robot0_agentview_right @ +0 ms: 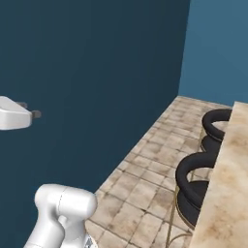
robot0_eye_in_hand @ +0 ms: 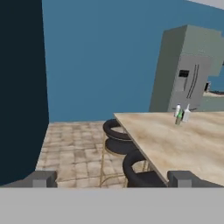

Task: Sort all alcoholic drinks to one cabinet, and non-alcoholic drinks to the other.

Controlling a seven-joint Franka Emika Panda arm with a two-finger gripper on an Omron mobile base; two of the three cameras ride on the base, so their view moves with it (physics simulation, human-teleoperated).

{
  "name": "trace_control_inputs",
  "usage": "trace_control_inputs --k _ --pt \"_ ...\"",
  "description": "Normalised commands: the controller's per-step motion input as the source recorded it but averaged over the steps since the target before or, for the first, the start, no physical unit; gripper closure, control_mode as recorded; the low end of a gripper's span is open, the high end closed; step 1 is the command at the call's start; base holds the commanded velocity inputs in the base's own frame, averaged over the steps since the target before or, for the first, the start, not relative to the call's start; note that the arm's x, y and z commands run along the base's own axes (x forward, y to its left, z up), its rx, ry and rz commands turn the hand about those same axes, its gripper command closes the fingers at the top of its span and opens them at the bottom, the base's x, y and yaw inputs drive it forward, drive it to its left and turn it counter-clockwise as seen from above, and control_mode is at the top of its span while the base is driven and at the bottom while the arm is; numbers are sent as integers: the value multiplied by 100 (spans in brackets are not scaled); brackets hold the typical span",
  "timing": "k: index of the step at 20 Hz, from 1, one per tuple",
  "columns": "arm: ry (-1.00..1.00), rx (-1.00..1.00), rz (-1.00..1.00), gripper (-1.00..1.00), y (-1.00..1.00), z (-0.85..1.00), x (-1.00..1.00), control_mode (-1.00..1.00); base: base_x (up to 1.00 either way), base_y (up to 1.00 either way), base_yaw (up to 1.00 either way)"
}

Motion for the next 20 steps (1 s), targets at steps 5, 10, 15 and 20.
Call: trace_control_inputs --k 5,10,15,20 --pt "0 0 0 -100 0 0 0 100 61 0 -31" --pt "0 0 0 -100 0 0 0 100 39 30 -34" --pt "0 0 0 -100 0 0 0 100 43 35 -33" --pt "0 0 0 -100 0 0 0 100 42 41 -34"
